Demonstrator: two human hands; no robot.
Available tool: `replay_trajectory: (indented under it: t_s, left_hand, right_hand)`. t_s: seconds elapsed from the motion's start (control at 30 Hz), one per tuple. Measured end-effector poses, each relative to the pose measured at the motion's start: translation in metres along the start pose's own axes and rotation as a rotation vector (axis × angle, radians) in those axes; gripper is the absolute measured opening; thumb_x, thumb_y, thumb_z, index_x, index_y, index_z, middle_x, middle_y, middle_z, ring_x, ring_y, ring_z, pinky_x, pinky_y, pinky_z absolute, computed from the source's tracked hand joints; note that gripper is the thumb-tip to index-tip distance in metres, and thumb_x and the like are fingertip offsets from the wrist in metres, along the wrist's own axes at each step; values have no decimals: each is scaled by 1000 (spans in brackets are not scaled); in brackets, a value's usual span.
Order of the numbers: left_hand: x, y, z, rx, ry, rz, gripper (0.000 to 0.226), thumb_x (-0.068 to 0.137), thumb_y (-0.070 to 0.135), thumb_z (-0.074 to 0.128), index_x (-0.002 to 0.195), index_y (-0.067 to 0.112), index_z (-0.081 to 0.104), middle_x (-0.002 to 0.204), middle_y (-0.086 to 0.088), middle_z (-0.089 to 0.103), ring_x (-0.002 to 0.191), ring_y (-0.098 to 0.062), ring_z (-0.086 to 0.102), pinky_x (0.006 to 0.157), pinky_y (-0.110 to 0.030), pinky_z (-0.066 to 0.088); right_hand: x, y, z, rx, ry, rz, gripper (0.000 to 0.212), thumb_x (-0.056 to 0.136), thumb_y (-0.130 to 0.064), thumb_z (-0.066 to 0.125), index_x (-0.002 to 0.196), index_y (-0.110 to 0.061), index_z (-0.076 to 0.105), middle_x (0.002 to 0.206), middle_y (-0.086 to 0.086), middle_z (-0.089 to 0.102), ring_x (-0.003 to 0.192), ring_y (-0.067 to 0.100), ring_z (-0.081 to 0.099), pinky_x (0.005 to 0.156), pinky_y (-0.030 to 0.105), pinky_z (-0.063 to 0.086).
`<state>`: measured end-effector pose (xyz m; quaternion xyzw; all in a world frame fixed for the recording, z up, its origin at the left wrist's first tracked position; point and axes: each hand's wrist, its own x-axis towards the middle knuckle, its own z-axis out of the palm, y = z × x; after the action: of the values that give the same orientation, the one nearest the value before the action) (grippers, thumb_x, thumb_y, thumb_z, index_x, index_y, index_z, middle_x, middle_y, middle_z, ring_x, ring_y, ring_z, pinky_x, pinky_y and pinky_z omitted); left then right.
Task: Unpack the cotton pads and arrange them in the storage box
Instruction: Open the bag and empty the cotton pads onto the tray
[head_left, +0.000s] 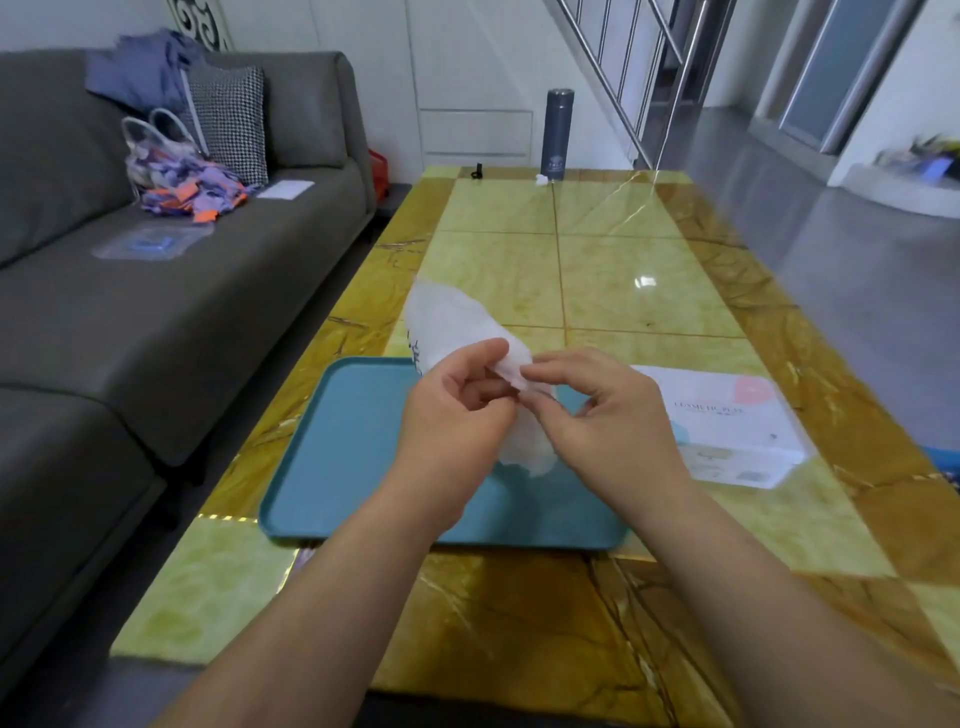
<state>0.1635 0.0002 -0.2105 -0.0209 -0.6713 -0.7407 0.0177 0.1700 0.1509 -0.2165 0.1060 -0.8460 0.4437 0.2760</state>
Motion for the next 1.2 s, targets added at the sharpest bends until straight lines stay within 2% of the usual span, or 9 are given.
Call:
replay_trajectory:
  t_s: [0.23,0.37,0.53,0.67,0.77,0.9,1.0,1.13,1.2]
  left_hand:
    - [-1,-11,-12,595,86,329,25,85,14,79,104,30,78,84,11,69,72,-4,65,68,-20,53]
    - [-6,-11,-17,911,62,550,29,88,22,74,114,34,76,61,14,59,59,-9,54,55,-25,47]
    - [-5,-15,-18,995,23,809,18,94,23,68,108,29,78,77,7,71,63,-20,62,47,-34,49]
    - [3,-12,-30,1079,25,765,16,96,28,62,99,24,77,83,3,74,70,-29,69,52,-41,54]
    - [11,-11,-45,1064,66,649,19,97,31,60,103,23,76,89,3,75,78,-28,69,62,-43,57]
    - [11,-14,-50,1072,70,505,16,101,30,59,105,25,74,91,6,74,83,-24,66,70,-42,56]
    - [8,-16,-43,1062,23,492,17,102,31,59,108,24,73,91,6,73,84,-22,65,71,-42,55]
    - [7,-17,-38,1133,-50,493,23,101,43,58,108,26,72,88,7,72,81,-19,64,68,-40,54]
    - [7,-16,-39,1158,-57,503,22,101,41,58,103,24,73,88,6,72,82,-21,64,68,-42,54]
  right_hand:
    - [-7,1,4,10,-254,43,31,83,-7,70,109,-20,77,106,-7,69,102,14,66,83,42,60]
    - [-6,1,3,-39,-200,54,20,89,-1,69,97,-15,80,91,-2,76,89,14,67,80,37,57]
    - [-5,-4,0,-48,-190,113,27,87,4,65,92,-15,83,84,1,78,82,16,70,79,35,56]
    - [-4,-8,-6,28,-132,314,31,85,8,62,98,-11,83,91,-8,76,90,1,74,93,26,58]
    - [-1,-10,-17,-40,-57,357,28,84,5,65,97,-13,83,90,-12,74,82,-6,67,81,4,48]
    - [1,-2,-26,-203,-57,292,28,83,-4,64,100,-21,78,114,-5,75,108,21,68,95,38,56]
    - [-7,-8,-19,-370,-213,110,35,86,-20,76,120,-27,74,134,-7,67,130,18,57,108,38,48]
    - [-14,-10,-7,-416,-182,-31,8,87,-20,78,95,-24,81,100,-5,76,103,25,68,79,43,59]
    - [-10,-8,-7,-428,-209,55,9,92,-20,71,96,-24,78,102,-6,73,106,22,64,81,42,56]
